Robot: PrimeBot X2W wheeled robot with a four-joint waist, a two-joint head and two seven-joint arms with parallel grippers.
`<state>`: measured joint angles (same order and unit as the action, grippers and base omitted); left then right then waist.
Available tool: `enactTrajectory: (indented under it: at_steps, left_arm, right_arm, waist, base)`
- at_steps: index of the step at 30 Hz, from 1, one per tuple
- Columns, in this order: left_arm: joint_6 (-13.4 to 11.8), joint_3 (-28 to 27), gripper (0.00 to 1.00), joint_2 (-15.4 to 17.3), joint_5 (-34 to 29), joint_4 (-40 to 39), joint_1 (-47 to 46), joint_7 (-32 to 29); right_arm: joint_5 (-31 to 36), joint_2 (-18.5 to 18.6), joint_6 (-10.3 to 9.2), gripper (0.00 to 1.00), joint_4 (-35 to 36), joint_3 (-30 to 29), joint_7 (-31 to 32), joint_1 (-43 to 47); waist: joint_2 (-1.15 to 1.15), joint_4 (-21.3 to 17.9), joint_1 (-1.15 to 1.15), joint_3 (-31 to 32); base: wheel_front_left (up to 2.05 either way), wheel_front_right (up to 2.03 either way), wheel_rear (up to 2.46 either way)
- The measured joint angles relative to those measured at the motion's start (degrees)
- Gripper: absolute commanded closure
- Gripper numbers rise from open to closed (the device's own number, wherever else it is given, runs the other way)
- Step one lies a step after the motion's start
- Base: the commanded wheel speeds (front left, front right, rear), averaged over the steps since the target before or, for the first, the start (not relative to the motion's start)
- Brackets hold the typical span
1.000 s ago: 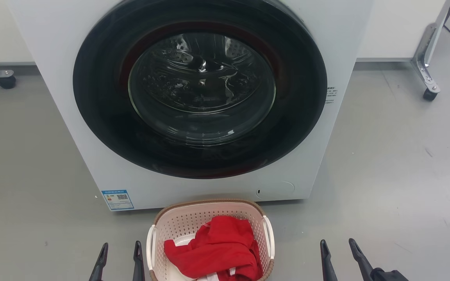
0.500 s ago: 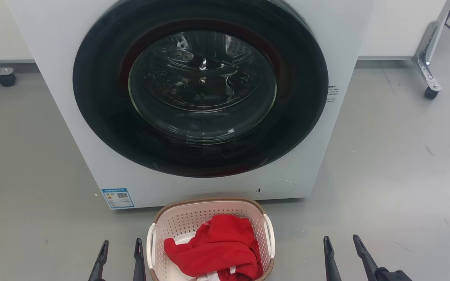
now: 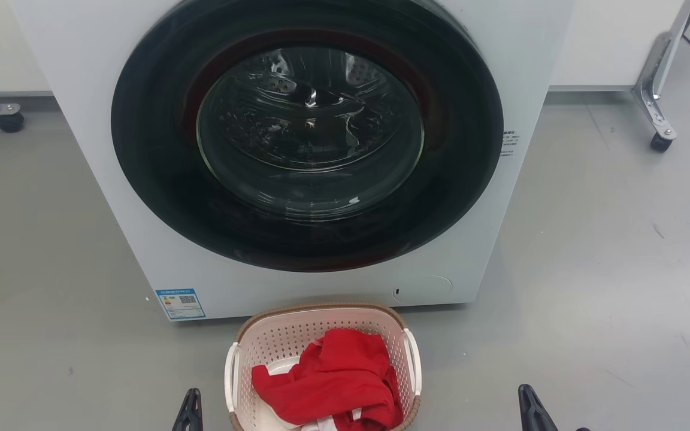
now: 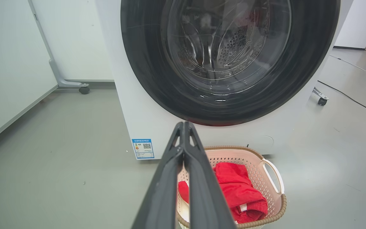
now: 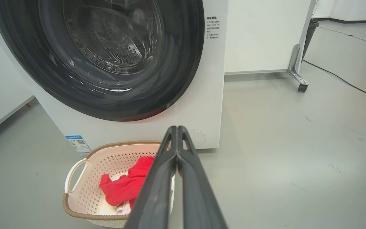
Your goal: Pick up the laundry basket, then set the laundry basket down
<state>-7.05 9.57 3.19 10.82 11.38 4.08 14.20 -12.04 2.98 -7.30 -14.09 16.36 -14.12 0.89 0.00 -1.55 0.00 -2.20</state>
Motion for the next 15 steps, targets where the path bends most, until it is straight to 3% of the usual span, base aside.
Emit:
enactTrajectory:
  at_steps: [15]
  left_arm:
    - [2.09, -2.07, 1.0, -0.07, 11.16, 0.89, -0.34, -2.87]
  right_arm:
    - [-11.12, -0.08, 1.91, 1.0, -0.31, -3.36, 2.55, -0.18]
  waist:
    - [0.0, 0.24, 0.0, 0.32]
  base:
    - [0.0, 0.0, 0.0]
